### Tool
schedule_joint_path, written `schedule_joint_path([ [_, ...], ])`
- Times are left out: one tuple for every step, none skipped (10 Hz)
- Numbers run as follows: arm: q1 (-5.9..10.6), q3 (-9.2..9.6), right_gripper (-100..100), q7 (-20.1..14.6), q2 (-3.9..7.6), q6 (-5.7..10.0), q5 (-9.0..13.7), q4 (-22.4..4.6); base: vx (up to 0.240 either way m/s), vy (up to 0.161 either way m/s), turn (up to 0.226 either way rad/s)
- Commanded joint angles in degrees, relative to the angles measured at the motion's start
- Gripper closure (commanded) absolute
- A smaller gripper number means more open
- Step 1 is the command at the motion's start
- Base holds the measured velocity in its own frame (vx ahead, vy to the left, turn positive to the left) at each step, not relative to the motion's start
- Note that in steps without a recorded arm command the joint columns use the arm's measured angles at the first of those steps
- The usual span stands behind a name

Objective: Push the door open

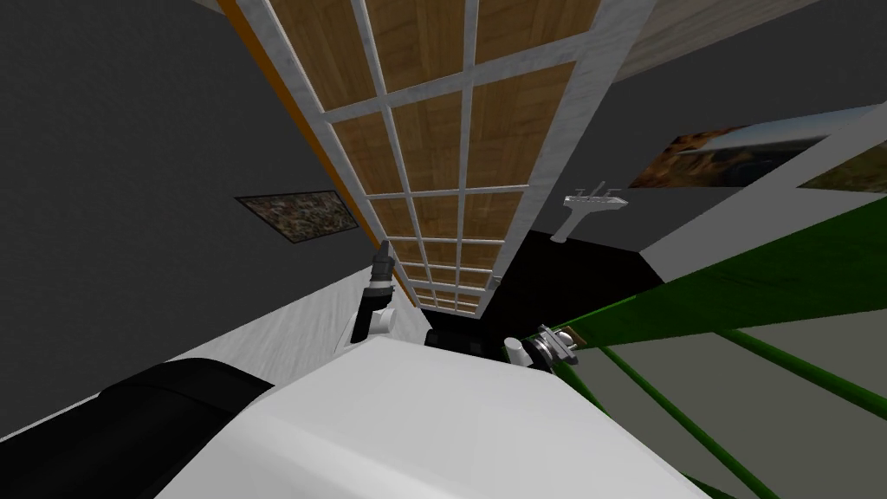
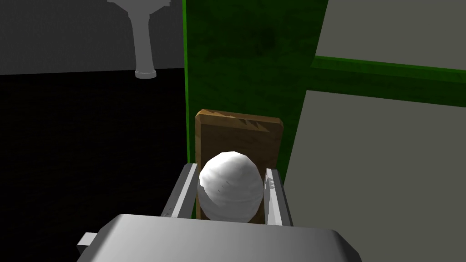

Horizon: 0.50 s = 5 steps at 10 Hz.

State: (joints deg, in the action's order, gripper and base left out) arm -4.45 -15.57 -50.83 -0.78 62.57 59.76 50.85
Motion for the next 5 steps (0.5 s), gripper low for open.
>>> schedule_joint_path([
  [0.85, -1.99, 100, -0.26, 1.26, 1.63, 0.44, -1.3, -0.027, -0.092, 0.11],
  [1.21, -2.97, 100, -0.1, 1.47, 2.04, 0.73, -1.61, 0.018, -0.092, 0.117],
  [1.21, -2.97, 100, -0.1, 1.47, 2.04, 0.73, -1.61, 0.022, -0.071, 0.037],
  [1.21, -2.97, 100, -0.1, 1.47, 2.04, 0.73, -1.61, 0.016, -0.034, -0.009],
  [1.59, -3.99, 100, 0.07, 1.65, 2.48, 1.03, -1.92, 0.007, -0.033, 0.058],
])
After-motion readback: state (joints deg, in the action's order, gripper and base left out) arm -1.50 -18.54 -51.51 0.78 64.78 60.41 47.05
